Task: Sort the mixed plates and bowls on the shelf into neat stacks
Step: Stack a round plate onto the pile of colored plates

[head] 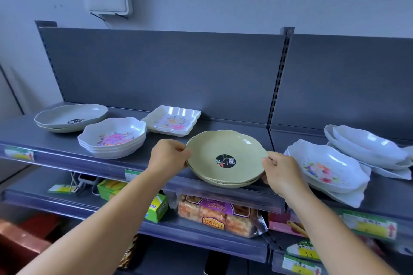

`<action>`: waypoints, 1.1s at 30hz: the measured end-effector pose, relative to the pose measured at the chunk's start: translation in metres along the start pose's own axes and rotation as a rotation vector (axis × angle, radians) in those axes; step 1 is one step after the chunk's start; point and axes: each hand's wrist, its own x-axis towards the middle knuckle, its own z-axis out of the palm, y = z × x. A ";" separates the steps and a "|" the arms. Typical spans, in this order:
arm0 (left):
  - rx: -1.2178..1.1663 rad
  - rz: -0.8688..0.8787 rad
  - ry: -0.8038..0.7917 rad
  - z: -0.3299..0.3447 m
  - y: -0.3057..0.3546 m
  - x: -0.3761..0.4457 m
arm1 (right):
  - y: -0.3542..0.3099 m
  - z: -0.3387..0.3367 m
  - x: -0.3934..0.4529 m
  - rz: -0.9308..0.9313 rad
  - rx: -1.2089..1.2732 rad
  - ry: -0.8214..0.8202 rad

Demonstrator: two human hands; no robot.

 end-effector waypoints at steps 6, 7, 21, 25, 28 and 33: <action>-0.097 0.043 0.104 -0.036 -0.002 0.005 | -0.037 0.011 -0.005 -0.033 0.261 0.017; -0.104 0.047 0.120 -0.044 -0.004 0.009 | -0.046 0.013 -0.004 -0.049 0.295 0.028; 0.030 0.068 0.417 -0.205 -0.073 0.090 | -0.214 0.136 0.030 -0.170 0.402 -0.065; 0.056 0.025 0.500 -0.250 -0.102 0.119 | -0.267 0.184 0.041 -0.242 0.343 -0.124; 0.094 -0.018 0.534 -0.278 -0.121 0.137 | -0.302 0.219 0.049 -0.319 0.246 -0.171; 0.114 -0.093 0.523 -0.306 -0.152 0.165 | -0.343 0.274 0.069 -0.343 0.132 -0.251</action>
